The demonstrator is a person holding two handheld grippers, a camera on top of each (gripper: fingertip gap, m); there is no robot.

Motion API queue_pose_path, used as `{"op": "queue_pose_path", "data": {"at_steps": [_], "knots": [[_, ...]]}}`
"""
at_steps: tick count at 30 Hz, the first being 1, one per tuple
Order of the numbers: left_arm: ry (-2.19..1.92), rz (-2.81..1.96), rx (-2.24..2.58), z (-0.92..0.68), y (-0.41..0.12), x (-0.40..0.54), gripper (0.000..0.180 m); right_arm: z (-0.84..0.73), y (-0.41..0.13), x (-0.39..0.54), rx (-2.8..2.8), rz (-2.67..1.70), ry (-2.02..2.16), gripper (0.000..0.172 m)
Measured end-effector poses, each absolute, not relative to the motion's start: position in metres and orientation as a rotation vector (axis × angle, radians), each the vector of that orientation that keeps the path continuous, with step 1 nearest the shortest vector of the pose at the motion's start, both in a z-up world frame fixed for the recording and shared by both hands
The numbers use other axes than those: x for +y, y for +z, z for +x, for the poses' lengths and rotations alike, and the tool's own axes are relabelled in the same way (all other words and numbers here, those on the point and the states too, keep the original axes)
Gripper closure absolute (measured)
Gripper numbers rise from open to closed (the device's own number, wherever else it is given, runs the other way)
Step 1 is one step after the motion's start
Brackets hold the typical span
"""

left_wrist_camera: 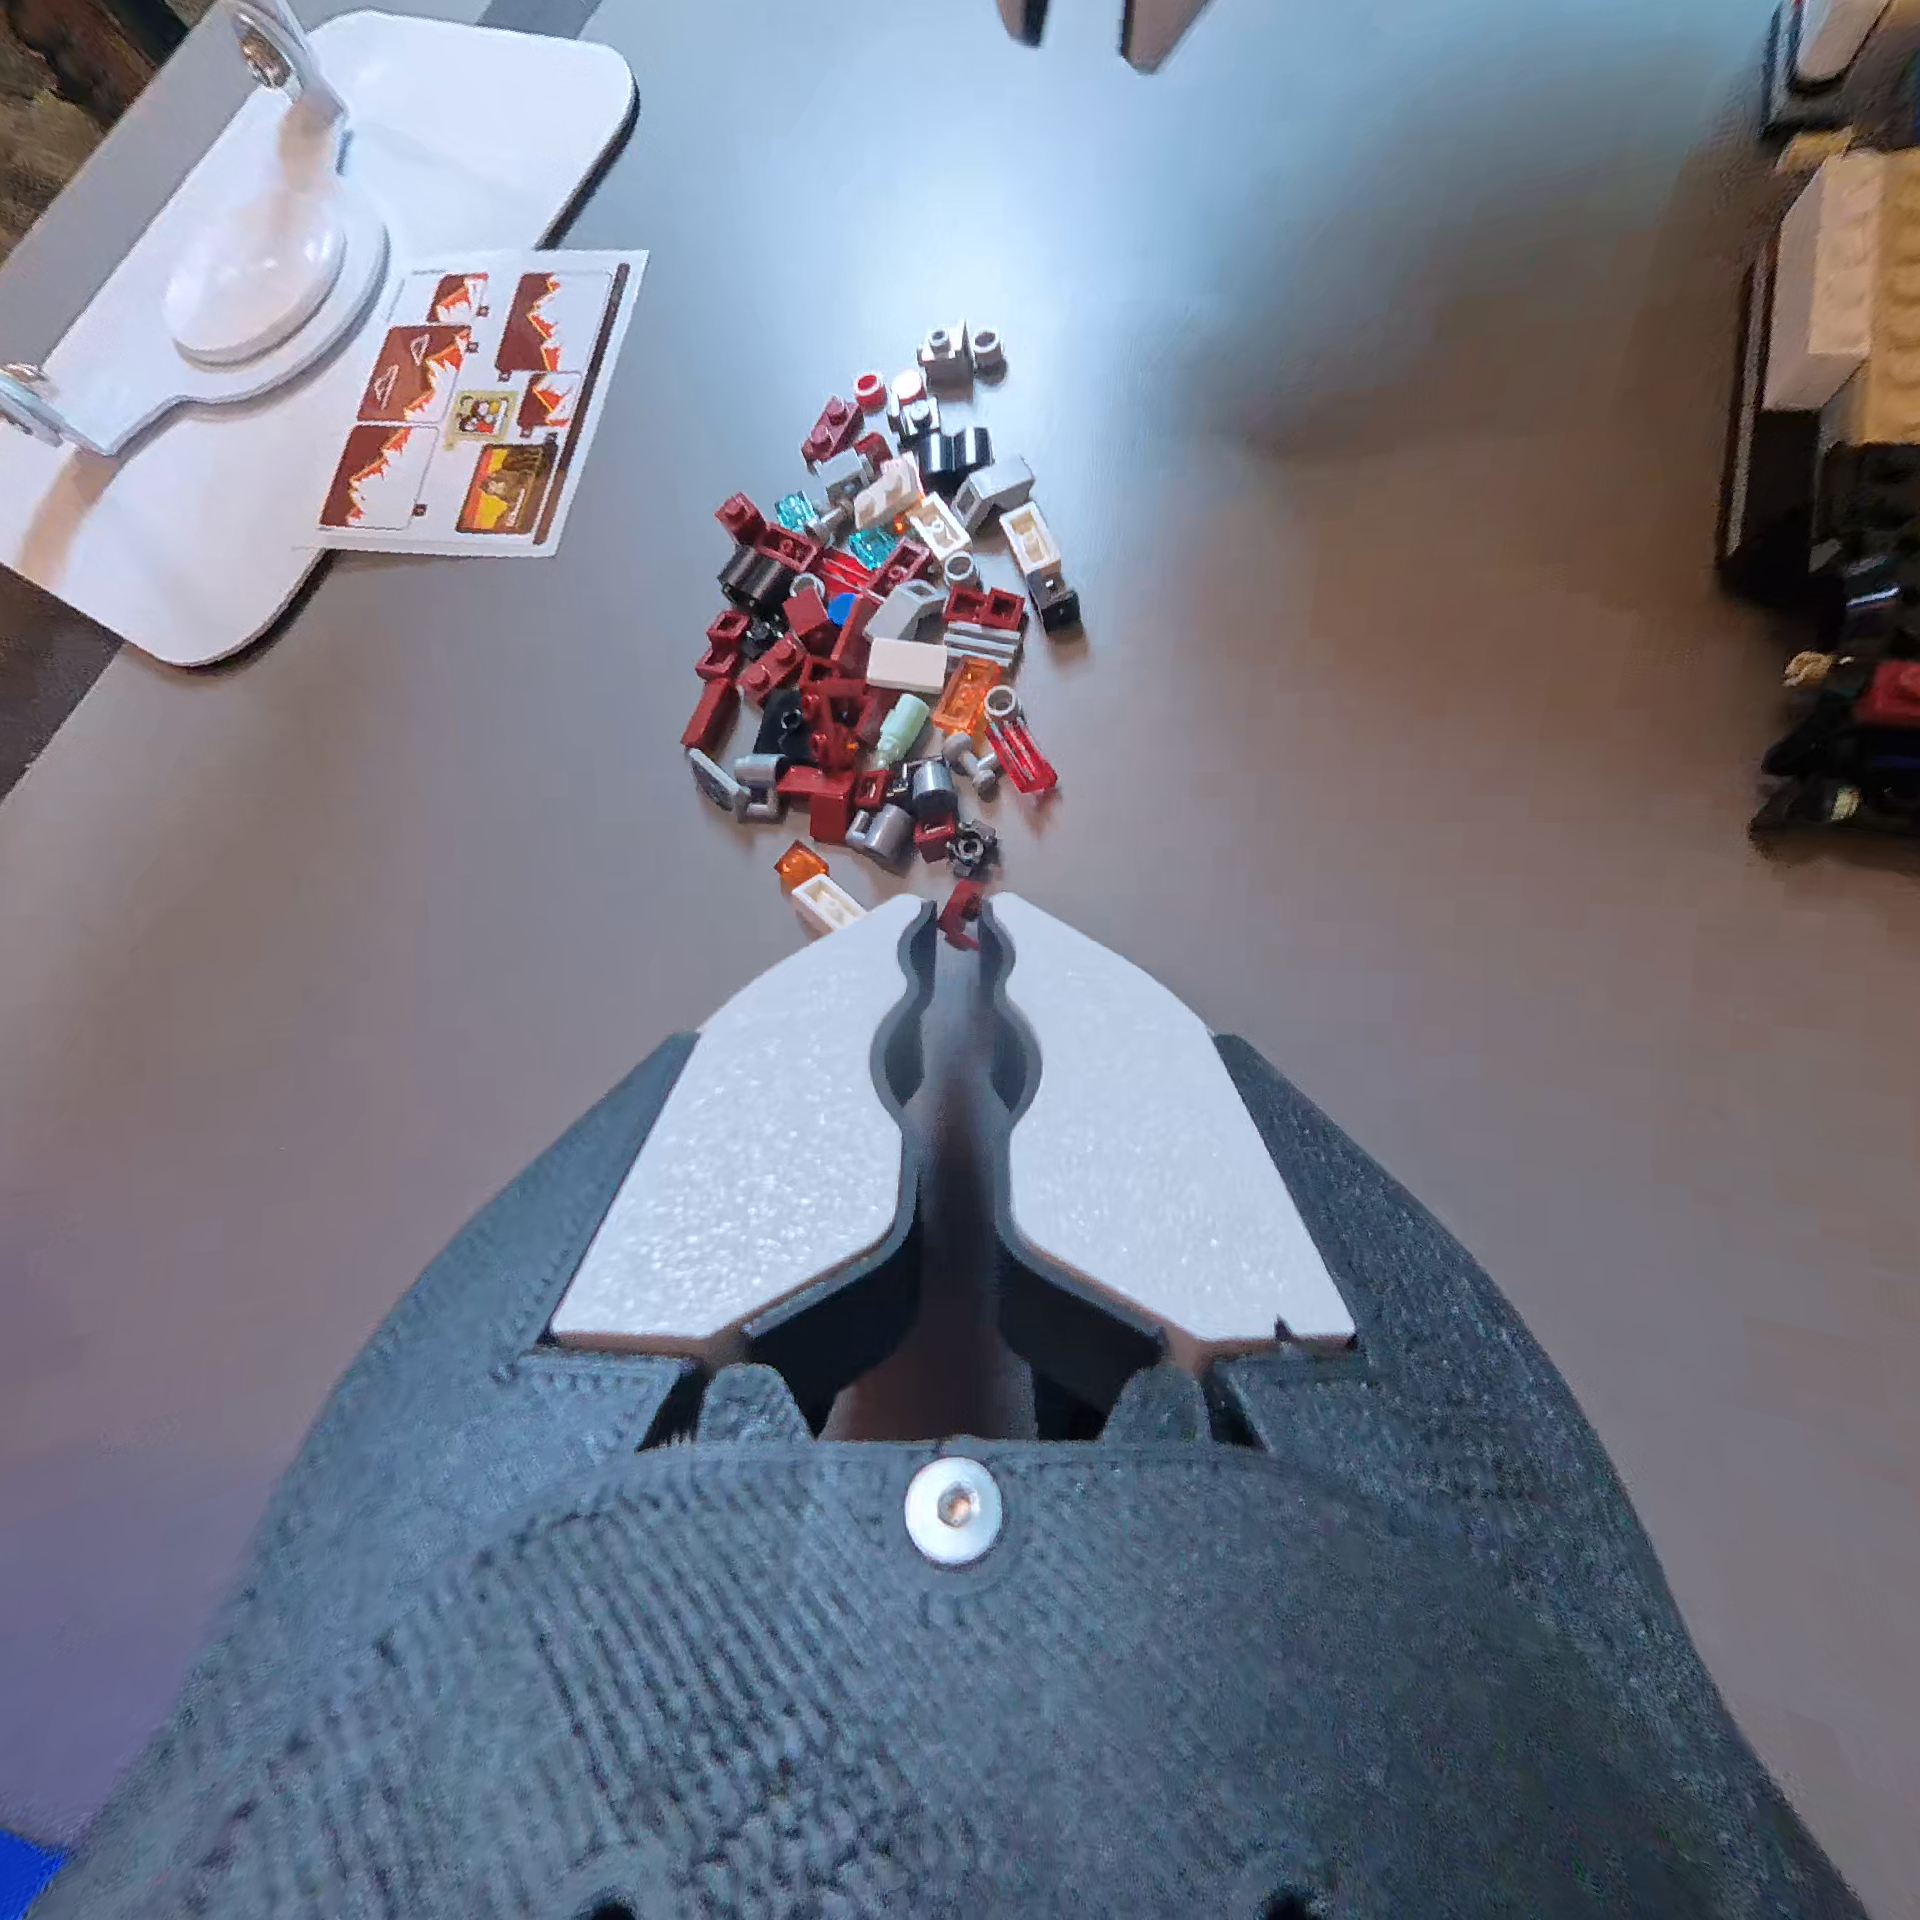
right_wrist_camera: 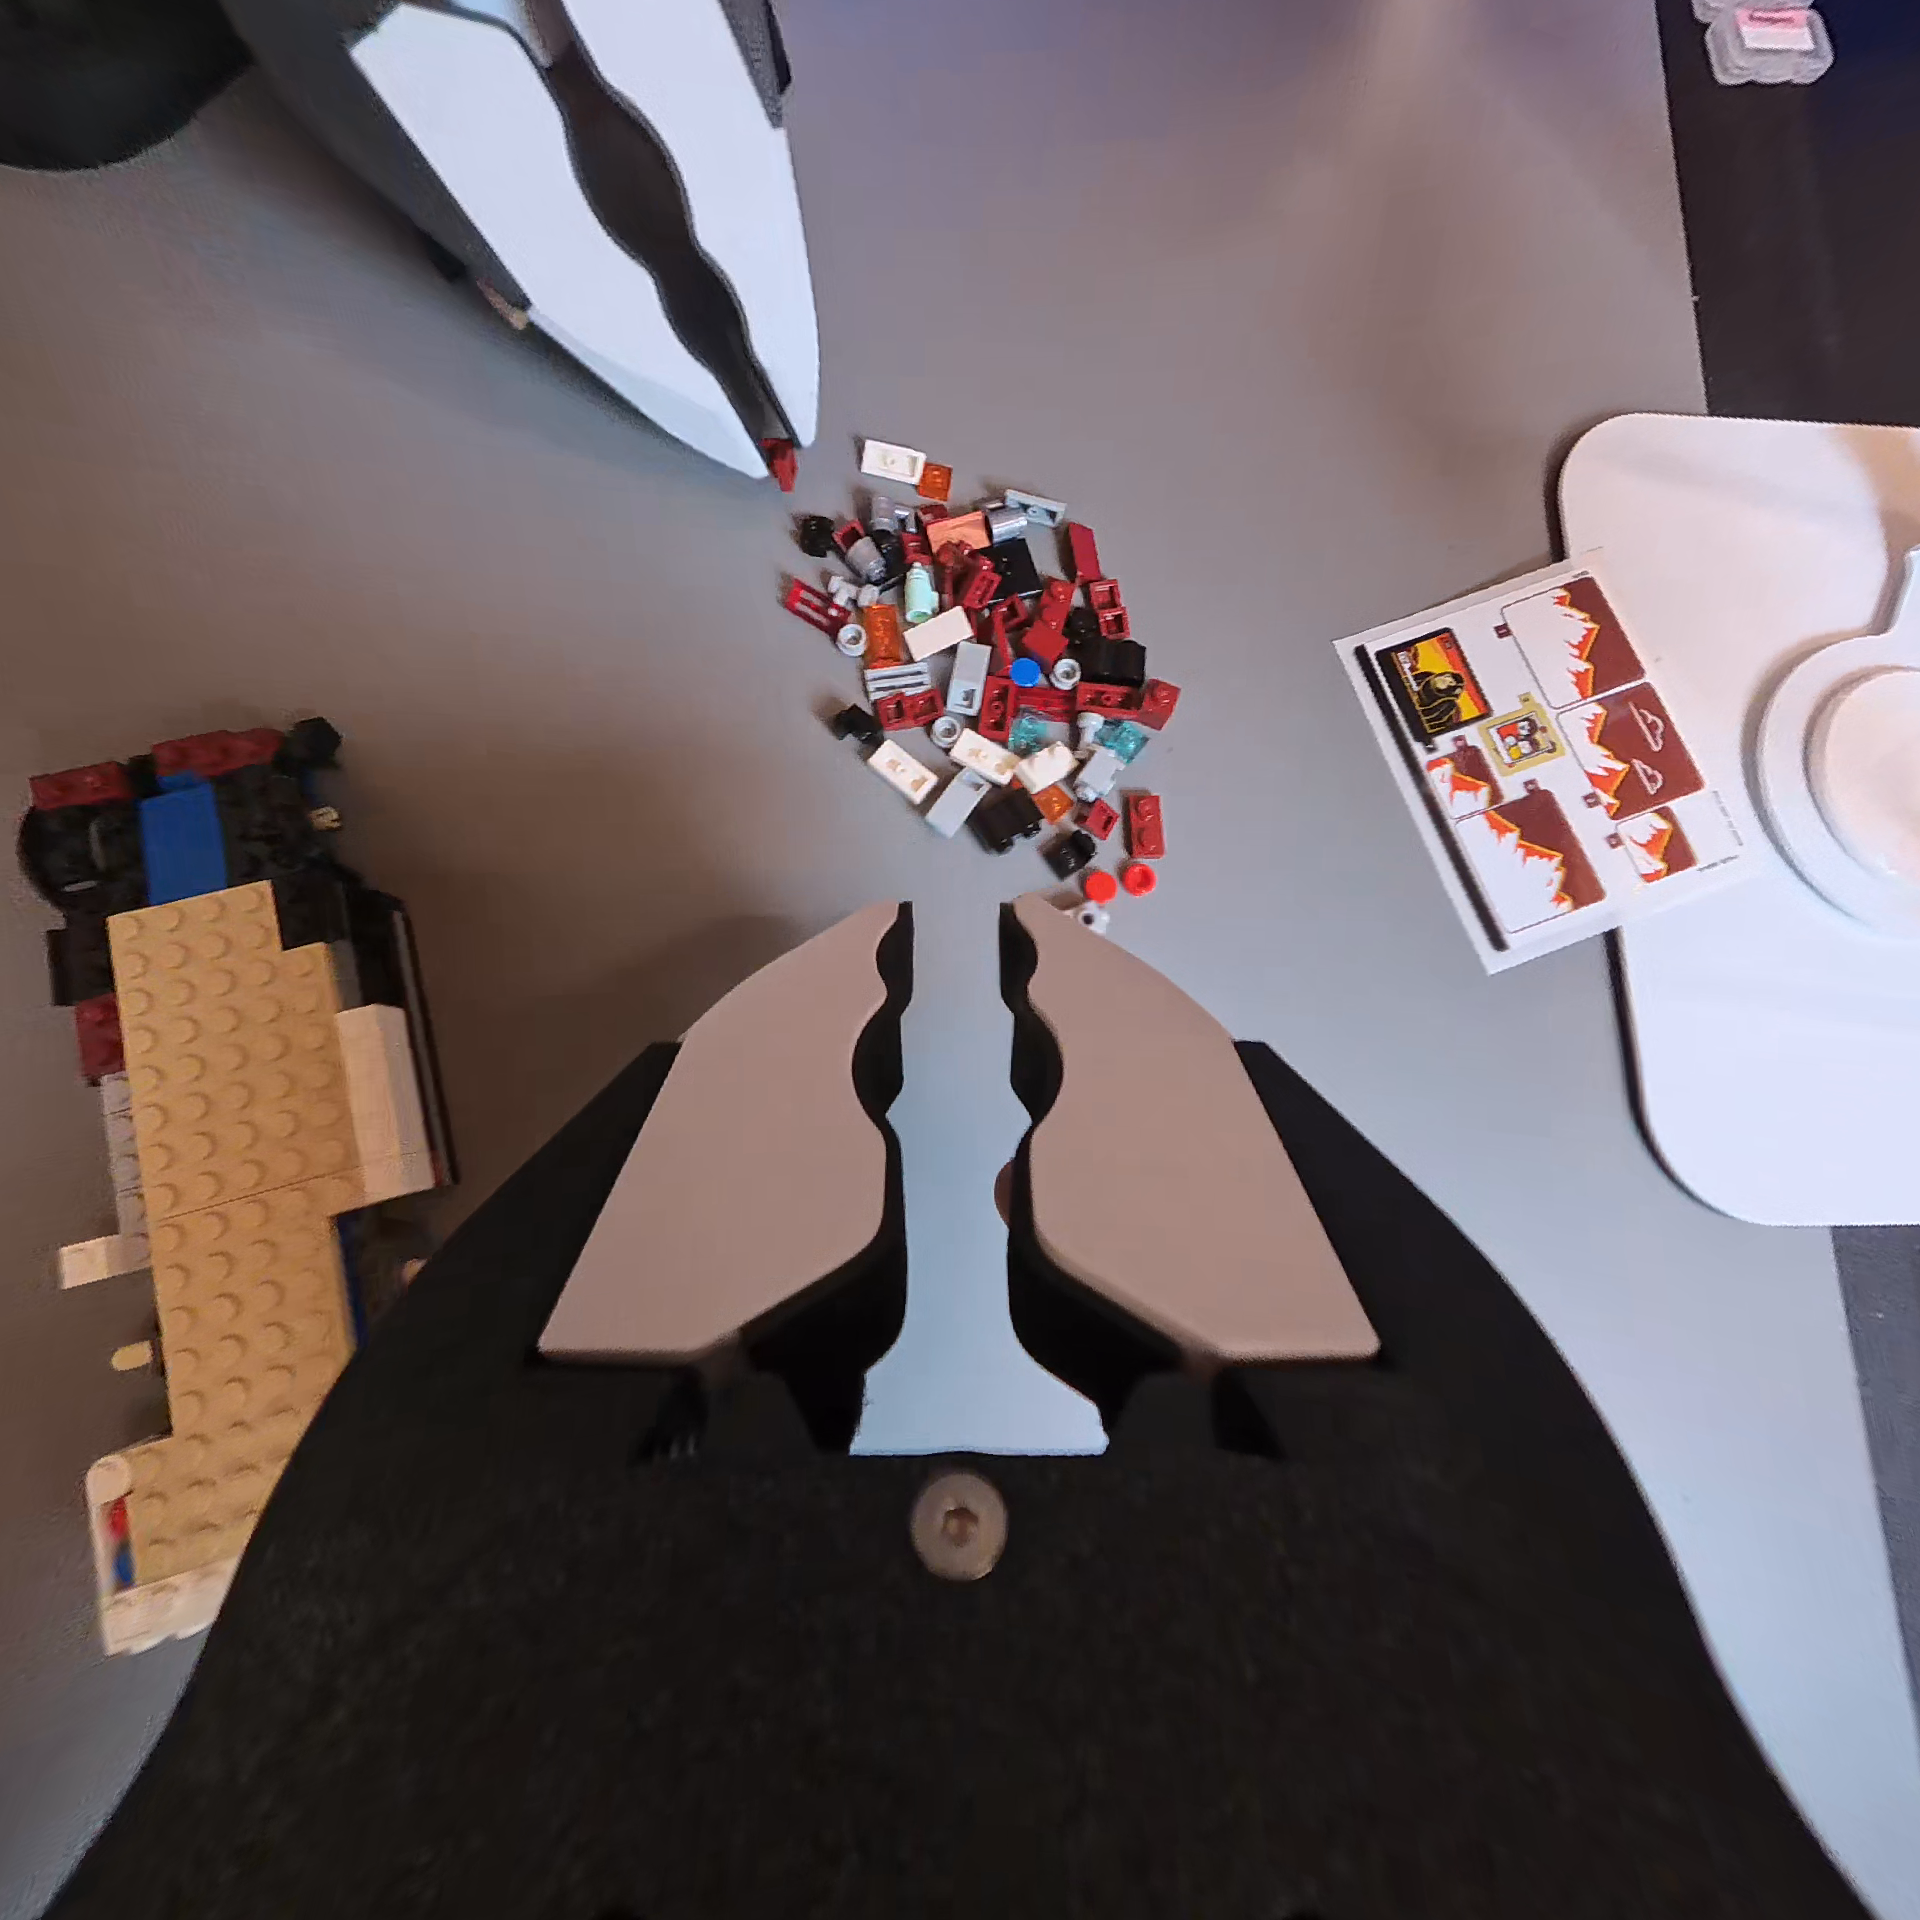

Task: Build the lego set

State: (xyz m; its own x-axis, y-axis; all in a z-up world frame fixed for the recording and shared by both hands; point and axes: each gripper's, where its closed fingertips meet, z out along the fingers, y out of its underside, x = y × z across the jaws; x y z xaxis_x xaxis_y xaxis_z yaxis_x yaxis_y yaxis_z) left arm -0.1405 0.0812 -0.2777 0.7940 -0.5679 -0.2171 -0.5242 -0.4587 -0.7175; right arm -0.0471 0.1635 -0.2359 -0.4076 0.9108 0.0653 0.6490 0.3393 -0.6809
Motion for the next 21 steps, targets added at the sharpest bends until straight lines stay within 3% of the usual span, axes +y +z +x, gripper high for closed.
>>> {"op": "queue_pose_path", "data": {"at_steps": [8,21], "knots": [[-0.398,-2.06,0.707,-0.108,-0.252,0.073,0.173,-0.024,-0.233,0.124,-2.11,-1.316,0.84,0.156],[-0.799,-1.918,0.718,-0.045,-0.217,0.046,0.173,-0.055,-0.215,0.043,-2.099,-0.719,0.551,0.152]]}}
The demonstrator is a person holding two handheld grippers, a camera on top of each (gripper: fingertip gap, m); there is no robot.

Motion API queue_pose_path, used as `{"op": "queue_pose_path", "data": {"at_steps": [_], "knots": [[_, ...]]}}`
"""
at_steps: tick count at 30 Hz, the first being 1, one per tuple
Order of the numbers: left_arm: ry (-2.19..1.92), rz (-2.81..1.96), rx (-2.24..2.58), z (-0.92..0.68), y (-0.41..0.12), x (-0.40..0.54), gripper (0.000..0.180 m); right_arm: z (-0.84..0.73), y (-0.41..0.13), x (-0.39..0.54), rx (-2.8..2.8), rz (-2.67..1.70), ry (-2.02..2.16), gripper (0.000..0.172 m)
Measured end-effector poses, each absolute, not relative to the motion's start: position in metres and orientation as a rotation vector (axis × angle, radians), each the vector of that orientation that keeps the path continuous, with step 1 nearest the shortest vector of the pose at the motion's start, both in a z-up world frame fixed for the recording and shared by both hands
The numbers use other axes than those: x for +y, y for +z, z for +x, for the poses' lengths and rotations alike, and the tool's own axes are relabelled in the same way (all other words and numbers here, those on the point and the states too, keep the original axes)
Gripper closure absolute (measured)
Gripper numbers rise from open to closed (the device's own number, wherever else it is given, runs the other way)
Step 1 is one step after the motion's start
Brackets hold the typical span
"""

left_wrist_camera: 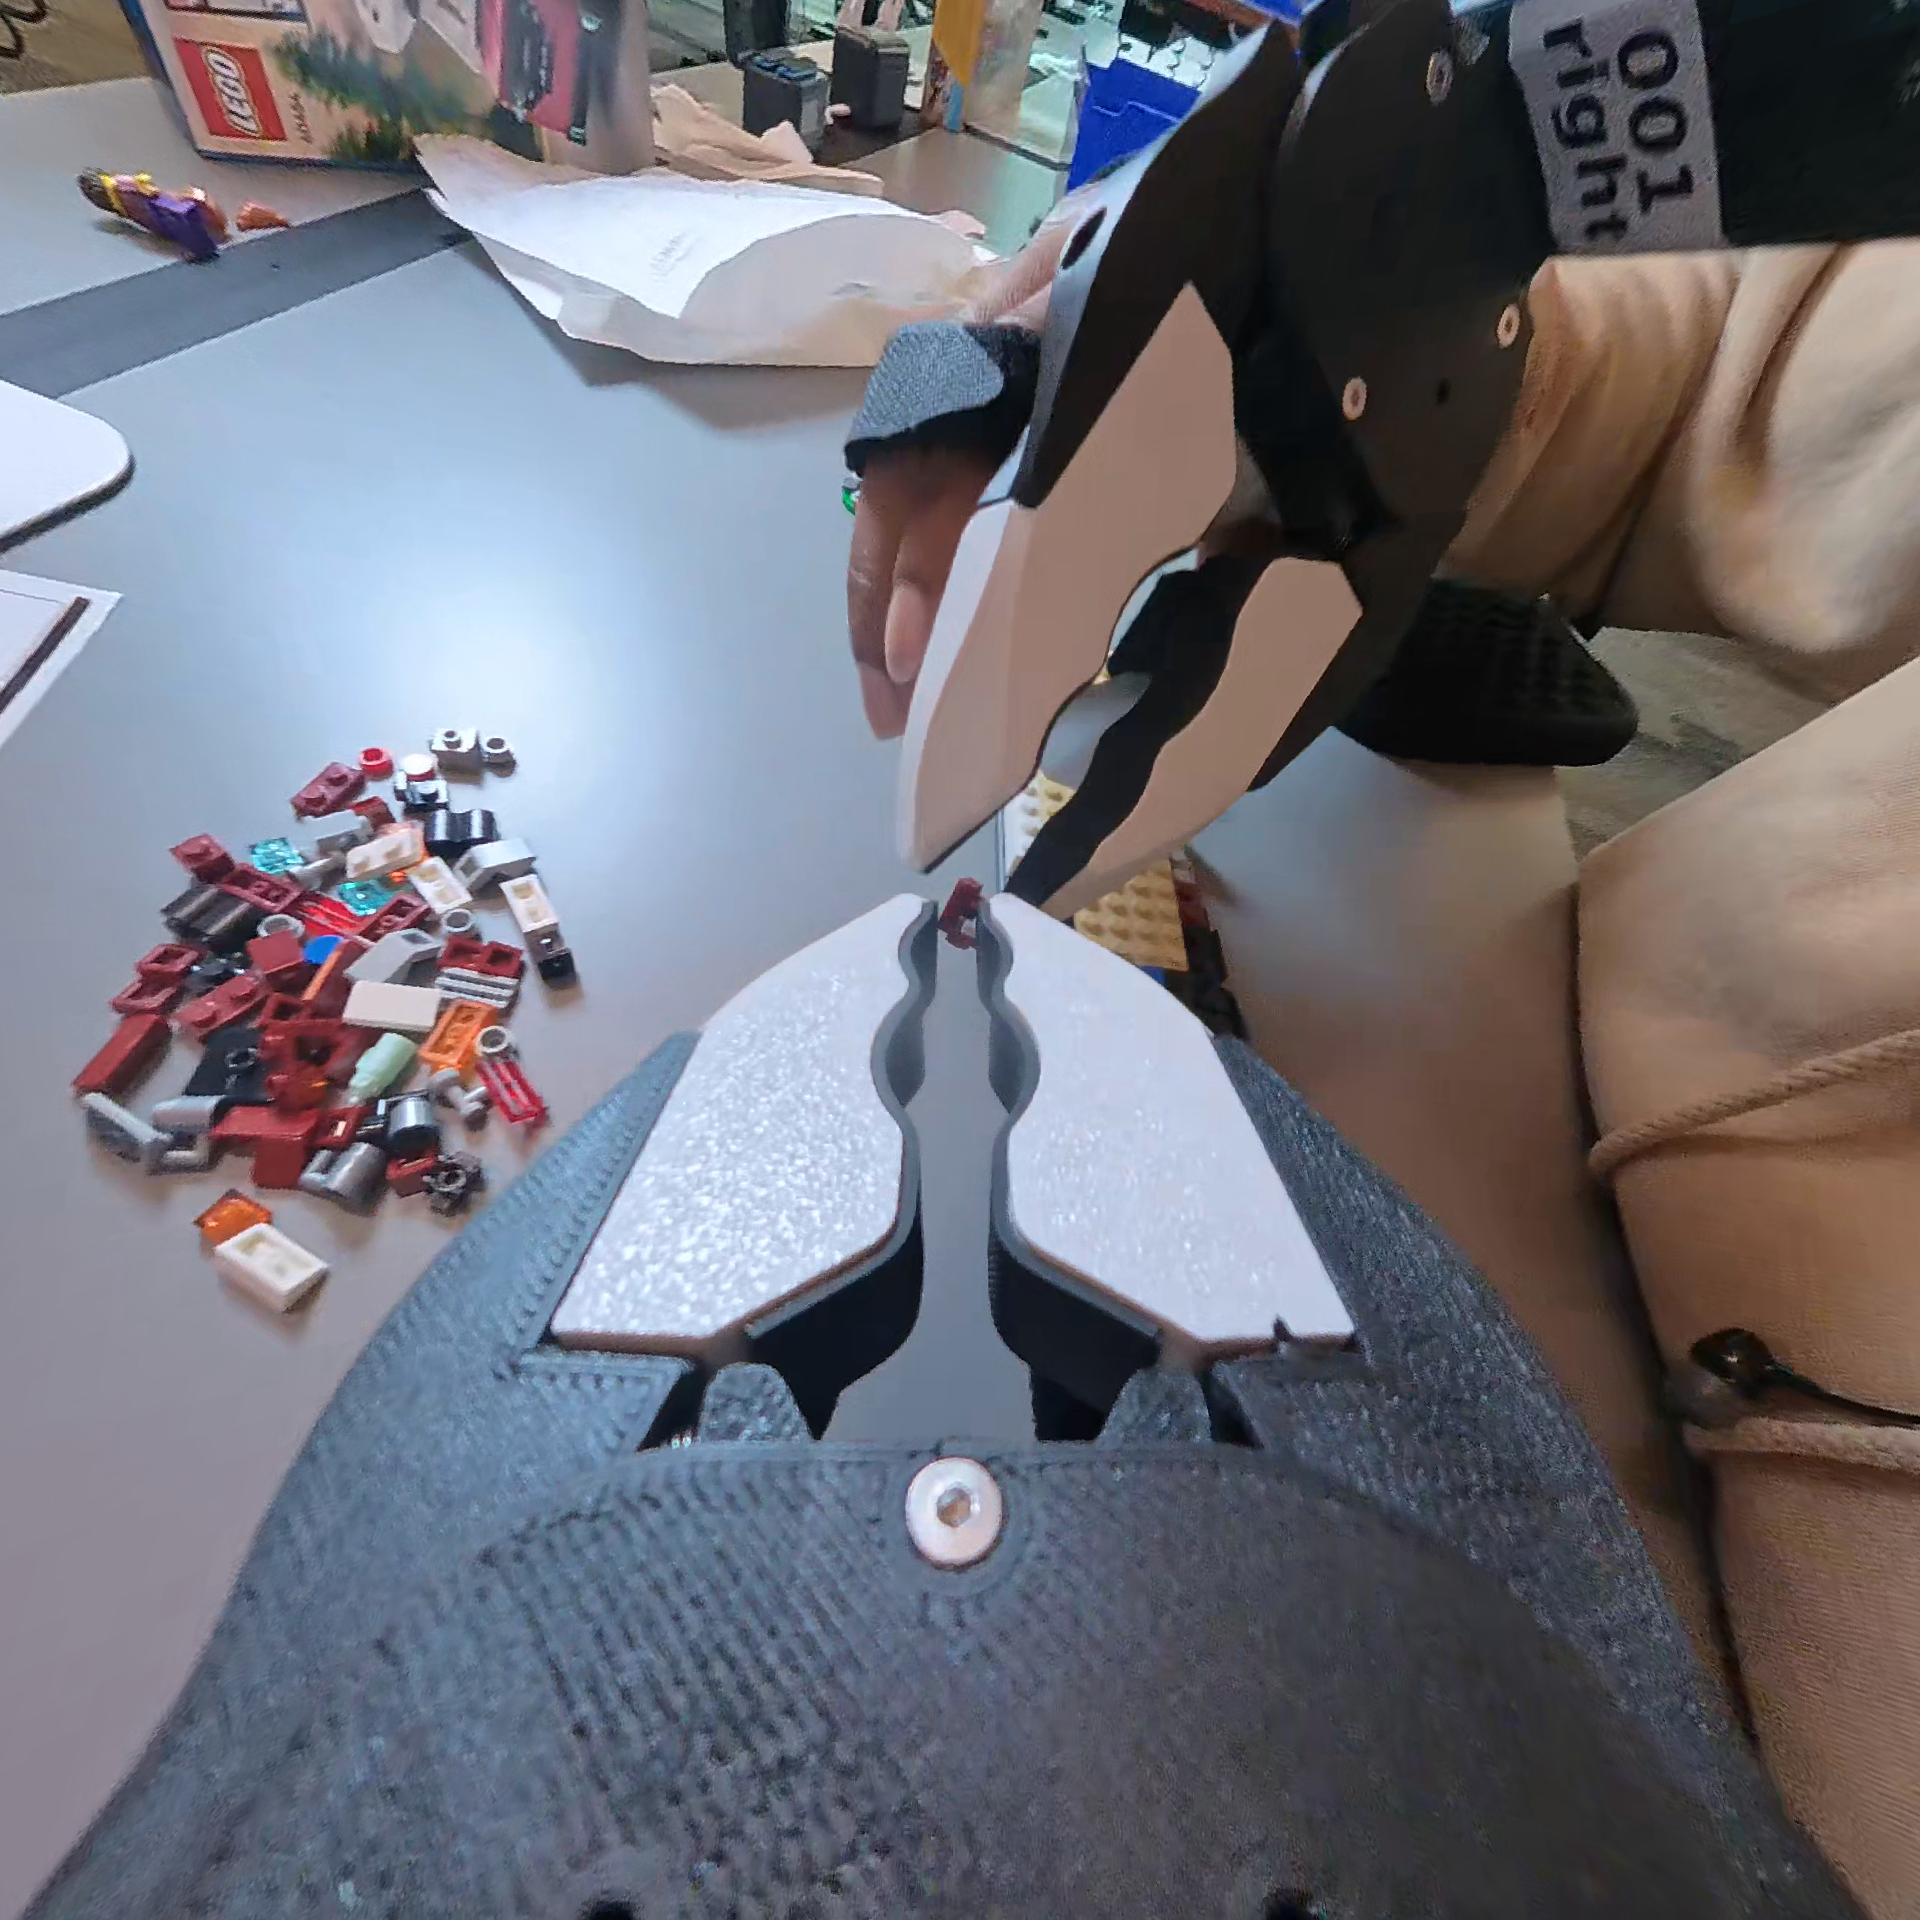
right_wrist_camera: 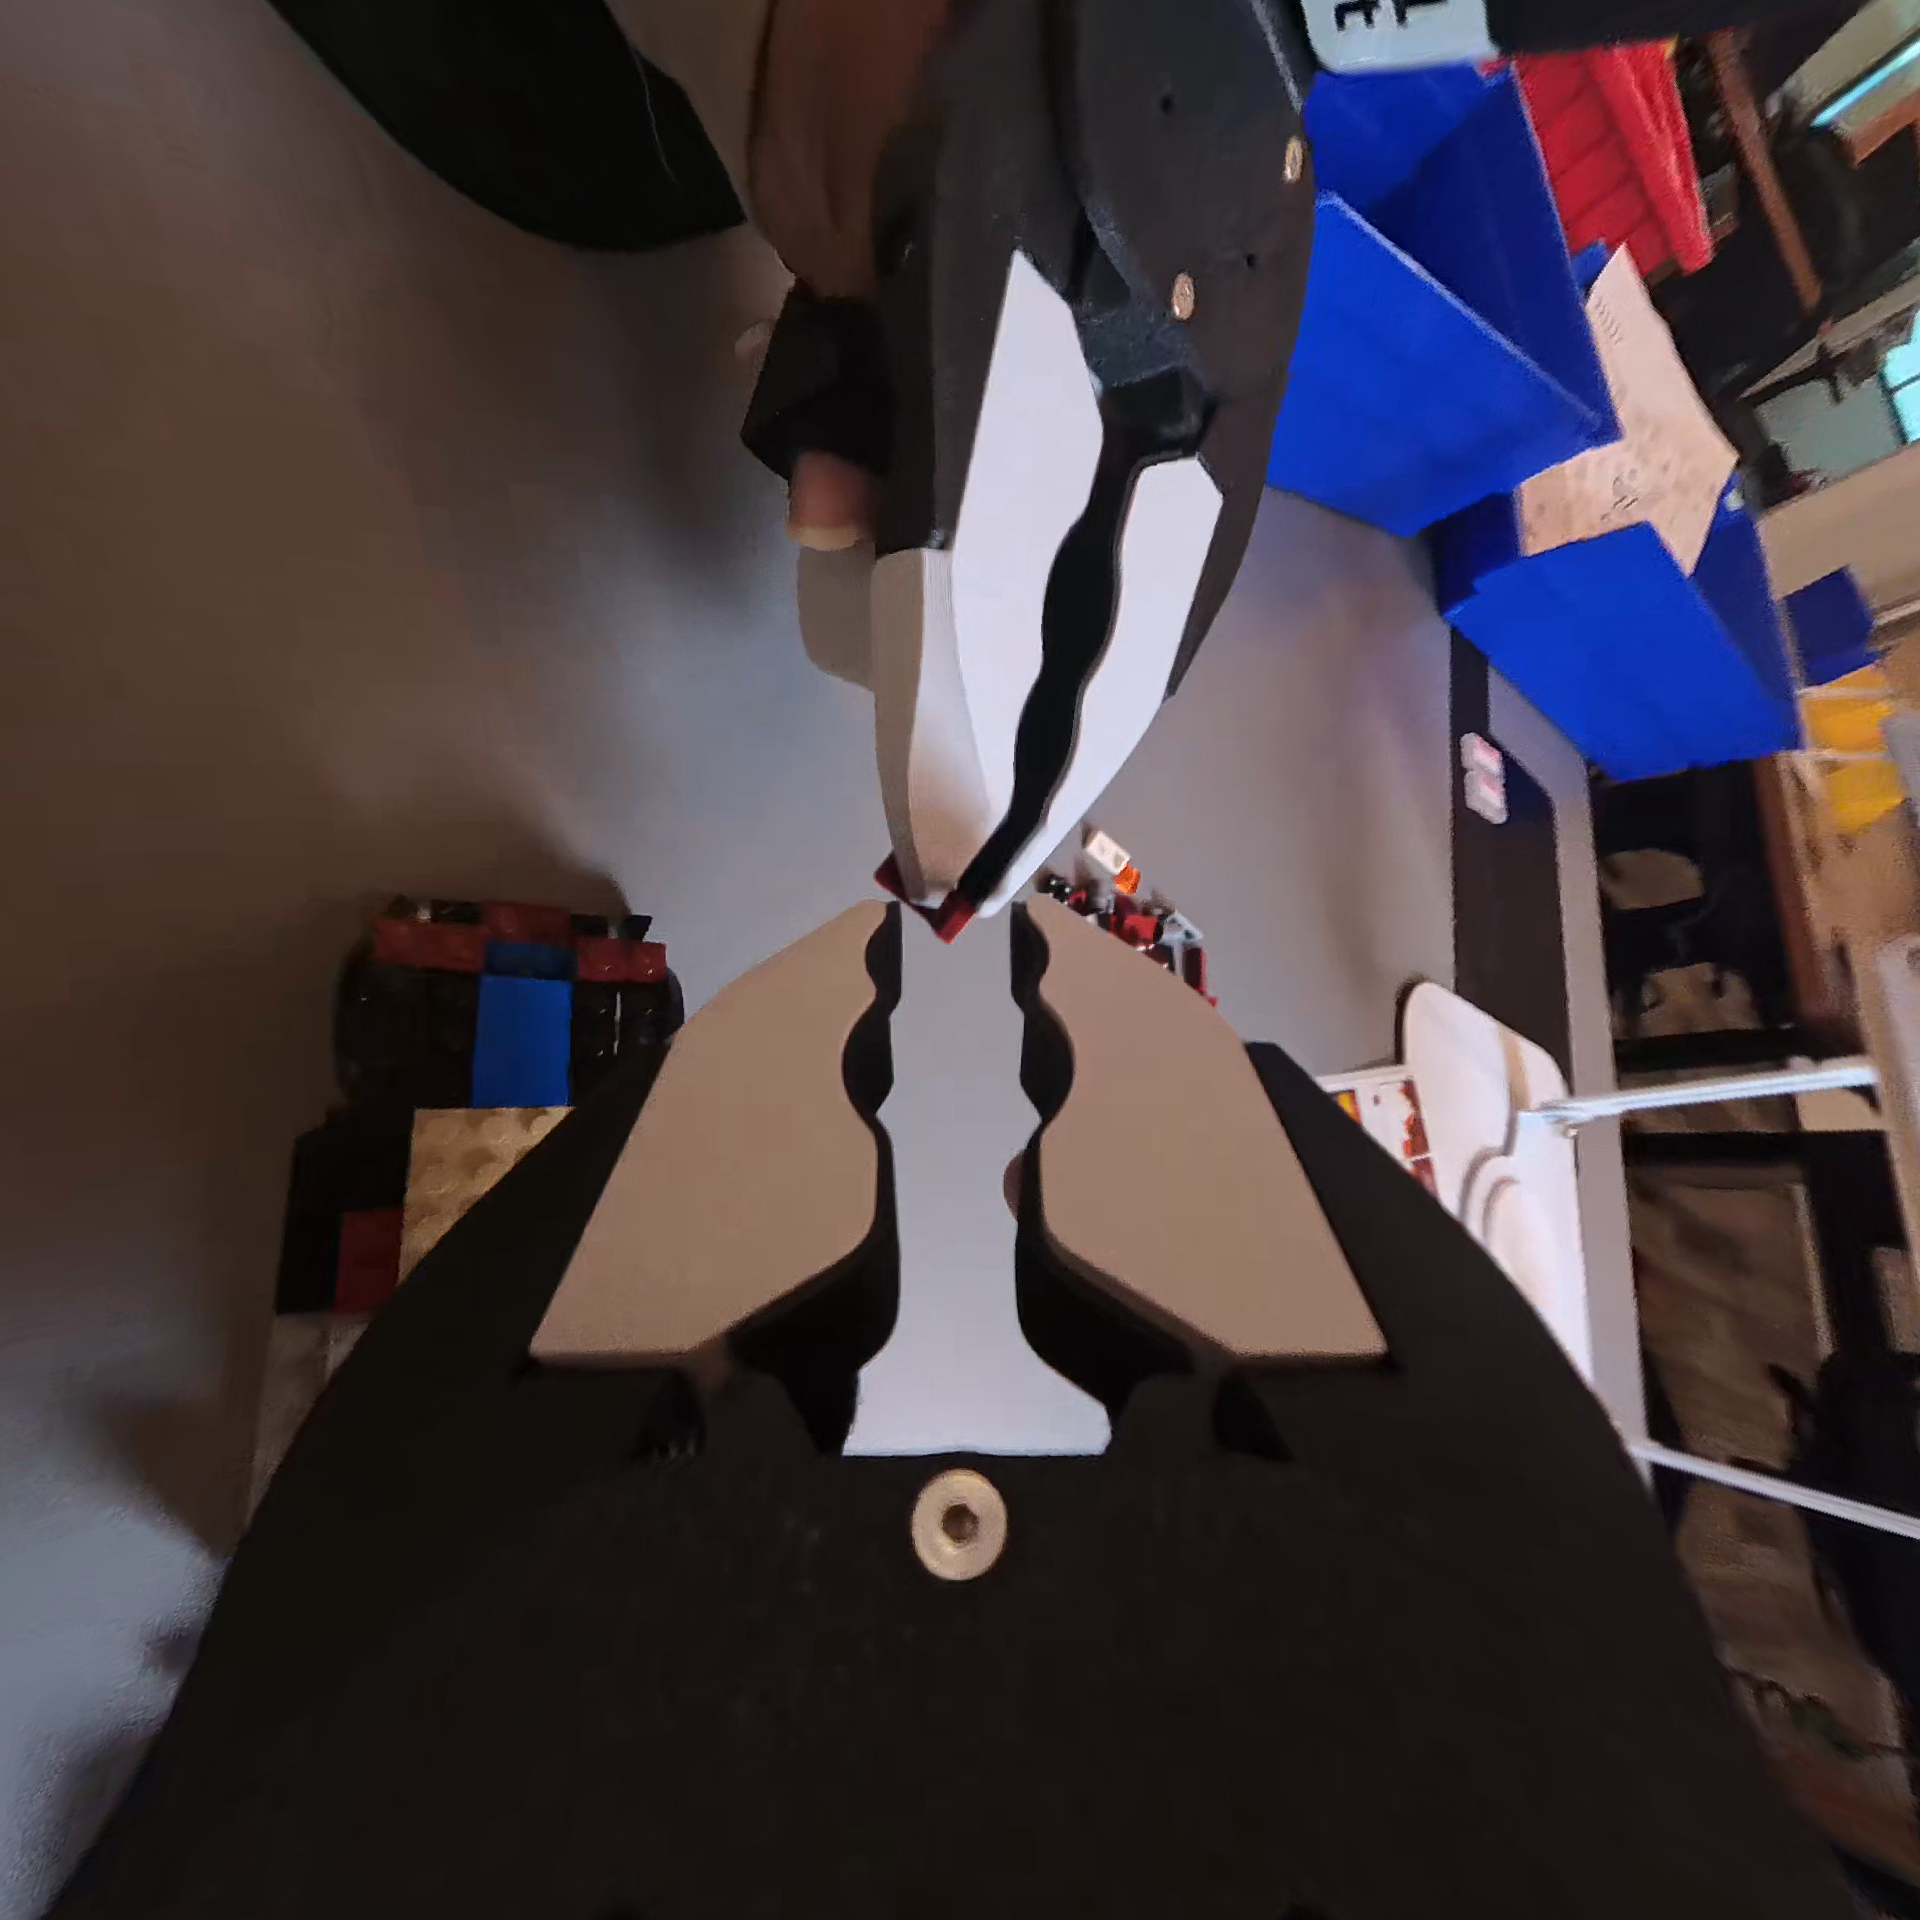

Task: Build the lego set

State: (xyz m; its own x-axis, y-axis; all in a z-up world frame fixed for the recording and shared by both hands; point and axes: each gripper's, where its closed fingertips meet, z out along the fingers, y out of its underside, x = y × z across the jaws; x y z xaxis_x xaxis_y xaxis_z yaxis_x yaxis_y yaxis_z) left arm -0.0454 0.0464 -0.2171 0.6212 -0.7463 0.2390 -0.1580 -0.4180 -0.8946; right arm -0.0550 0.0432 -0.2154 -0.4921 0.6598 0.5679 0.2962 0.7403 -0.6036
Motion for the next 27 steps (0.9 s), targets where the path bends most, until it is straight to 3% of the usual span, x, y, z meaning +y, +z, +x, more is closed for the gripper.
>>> {"op": "queue_pose_path", "data": {"at_steps": [7,9,19,24,27], "knots": [[-1.004,-1.943,0.607,-0.044,-0.22,0.041,0.172,-0.055,-0.221,0.035,-2.095,-0.673,0.524,0.163],[-0.99,-1.943,0.602,-0.047,-0.222,0.044,0.161,-0.051,-0.224,0.037,-2.11,-0.731,0.56,0.163],[-0.4,-2.064,0.601,-0.131,-0.25,0.078,0.16,0.038,-0.279,0.146,-2.353,-1.364,0.357,0.163],[-0.365,-2.08,0.6,-0.136,-0.254,0.08,0.16,0.043,-0.285,0.147,-2.432,-1.437,0.358,0.147],[-0.347,-2.078,0.618,-0.136,-0.255,0.08,0.16,0.02,-0.264,0.147,-2.393,-1.371,0.421,0.146]]}}
